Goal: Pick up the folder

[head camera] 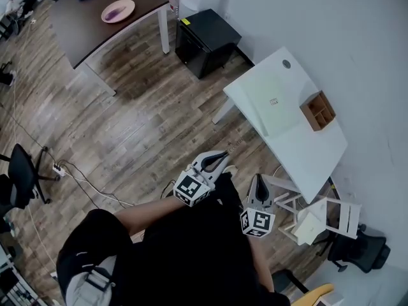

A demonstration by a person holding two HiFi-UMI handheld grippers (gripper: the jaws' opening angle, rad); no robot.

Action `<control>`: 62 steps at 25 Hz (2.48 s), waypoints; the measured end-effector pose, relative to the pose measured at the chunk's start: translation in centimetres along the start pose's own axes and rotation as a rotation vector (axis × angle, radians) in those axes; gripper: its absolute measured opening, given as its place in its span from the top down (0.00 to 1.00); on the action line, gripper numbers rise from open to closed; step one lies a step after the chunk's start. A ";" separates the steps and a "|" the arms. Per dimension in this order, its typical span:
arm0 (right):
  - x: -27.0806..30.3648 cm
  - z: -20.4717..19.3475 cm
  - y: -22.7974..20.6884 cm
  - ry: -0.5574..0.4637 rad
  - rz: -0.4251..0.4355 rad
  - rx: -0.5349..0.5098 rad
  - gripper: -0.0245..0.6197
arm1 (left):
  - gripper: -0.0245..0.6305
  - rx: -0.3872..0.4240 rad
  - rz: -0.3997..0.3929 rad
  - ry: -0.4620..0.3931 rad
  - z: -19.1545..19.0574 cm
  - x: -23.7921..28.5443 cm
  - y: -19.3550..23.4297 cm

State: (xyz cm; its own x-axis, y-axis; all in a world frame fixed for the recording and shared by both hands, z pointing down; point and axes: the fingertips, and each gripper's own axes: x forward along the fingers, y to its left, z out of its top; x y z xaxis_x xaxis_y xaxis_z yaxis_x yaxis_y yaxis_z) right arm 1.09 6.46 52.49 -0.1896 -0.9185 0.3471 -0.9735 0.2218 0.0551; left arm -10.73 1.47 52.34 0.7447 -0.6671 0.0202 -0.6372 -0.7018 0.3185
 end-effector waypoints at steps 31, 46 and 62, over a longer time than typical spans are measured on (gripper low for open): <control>21.9 -1.2 -21.4 0.081 -0.079 0.276 0.90 | 0.91 0.074 0.033 0.264 -2.8 28.6 13.8; 27.0 -11.0 -29.4 0.301 -0.127 0.517 0.69 | 0.57 0.142 0.008 0.630 -12.3 38.8 21.7; 30.5 -17.5 -30.1 0.501 -0.083 0.744 0.55 | 0.52 0.202 0.058 0.799 -16.7 43.0 27.7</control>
State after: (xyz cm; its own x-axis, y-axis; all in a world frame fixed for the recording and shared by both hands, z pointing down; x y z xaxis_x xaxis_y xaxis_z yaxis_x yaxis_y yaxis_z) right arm 26.80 -22.51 77.80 -0.2070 -0.6330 0.7460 -0.8454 -0.2680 -0.4621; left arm 6.96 -42.49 77.84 0.5774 -0.3787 0.7234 -0.6459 -0.7538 0.1209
